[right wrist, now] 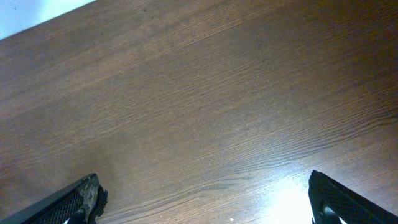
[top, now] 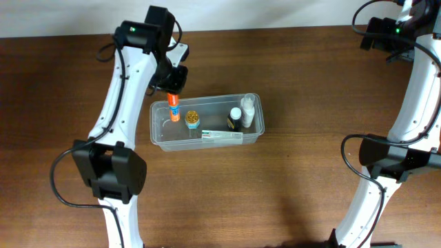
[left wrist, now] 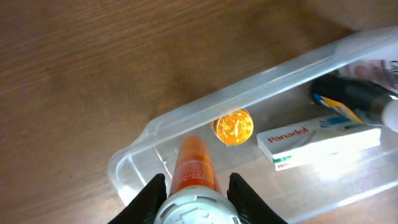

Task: Pack container
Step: 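Lift the tube and carry it over the container's left end, then lower the tube upright into the container beside the jar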

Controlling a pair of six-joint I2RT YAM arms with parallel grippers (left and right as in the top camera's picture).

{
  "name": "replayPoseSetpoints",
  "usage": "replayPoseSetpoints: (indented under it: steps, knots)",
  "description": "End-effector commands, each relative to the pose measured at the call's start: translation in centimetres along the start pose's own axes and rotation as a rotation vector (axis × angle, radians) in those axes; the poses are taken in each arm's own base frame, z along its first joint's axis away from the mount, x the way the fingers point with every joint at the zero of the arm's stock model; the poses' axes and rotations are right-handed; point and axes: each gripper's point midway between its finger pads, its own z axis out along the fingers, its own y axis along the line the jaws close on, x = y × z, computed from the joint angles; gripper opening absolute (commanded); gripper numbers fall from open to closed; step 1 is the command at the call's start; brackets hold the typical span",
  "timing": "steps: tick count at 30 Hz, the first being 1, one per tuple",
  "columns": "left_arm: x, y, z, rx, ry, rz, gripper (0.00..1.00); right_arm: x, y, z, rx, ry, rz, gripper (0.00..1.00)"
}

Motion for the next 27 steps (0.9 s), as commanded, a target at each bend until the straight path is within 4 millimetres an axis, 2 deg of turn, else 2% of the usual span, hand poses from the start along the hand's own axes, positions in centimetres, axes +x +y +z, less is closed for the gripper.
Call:
replayPoseSetpoints:
  steps: [1, 13, 27]
  knots:
    - [0.2, 0.1, 0.1, -0.01, -0.014, 0.025, 0.27, -0.2, -0.2, -1.5, 0.005, -0.035, 0.007, 0.98]
    - [-0.3, 0.4, 2.9, -0.011, -0.027, 0.034, 0.27, -0.2, -0.2, -1.5, 0.005, -0.034, 0.007, 0.98]
    - [-1.4, 0.6, 3.0, -0.024, -0.072, 0.059, 0.26, -0.2, -0.2, -1.5, 0.005, -0.035, 0.007, 0.98]
